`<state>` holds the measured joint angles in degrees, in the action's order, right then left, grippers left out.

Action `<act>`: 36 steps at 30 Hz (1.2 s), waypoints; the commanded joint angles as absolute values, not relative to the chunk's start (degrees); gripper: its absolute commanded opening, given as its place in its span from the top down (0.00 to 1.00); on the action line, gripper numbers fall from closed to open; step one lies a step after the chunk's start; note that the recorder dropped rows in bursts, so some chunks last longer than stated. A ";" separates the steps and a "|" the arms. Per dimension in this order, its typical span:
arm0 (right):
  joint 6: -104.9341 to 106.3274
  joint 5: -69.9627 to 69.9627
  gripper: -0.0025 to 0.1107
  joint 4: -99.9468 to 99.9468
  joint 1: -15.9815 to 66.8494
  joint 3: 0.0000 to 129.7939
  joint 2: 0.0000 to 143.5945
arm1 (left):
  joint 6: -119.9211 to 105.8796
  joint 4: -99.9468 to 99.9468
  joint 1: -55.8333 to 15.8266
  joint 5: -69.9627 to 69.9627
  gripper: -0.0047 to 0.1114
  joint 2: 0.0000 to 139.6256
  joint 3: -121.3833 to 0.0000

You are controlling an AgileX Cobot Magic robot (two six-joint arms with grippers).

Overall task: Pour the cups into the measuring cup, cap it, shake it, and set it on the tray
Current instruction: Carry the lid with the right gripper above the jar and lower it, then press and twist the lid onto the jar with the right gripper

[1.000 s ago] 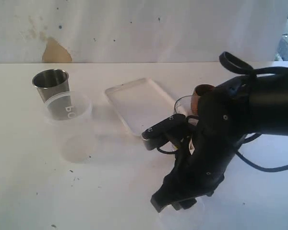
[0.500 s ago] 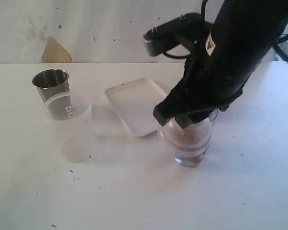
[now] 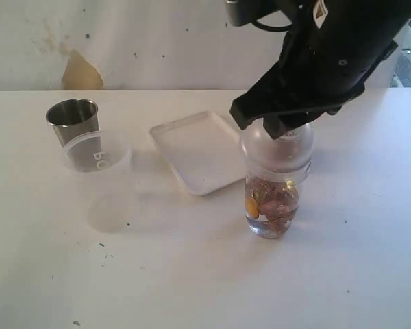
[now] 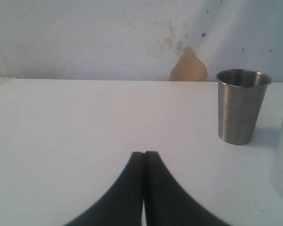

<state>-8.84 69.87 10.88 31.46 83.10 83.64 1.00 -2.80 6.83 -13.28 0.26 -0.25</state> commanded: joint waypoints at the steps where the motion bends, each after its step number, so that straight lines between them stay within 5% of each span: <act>1: -8.84 69.96 0.98 9.96 29.08 83.28 83.52 | 1.23 -2.51 6.71 -13.38 0.96 0.00 0.00; 36: -10.48 67.95 0.98 12.72 27.61 83.28 89.29 | 1.23 -2.51 6.71 -13.38 0.96 0.00 0.00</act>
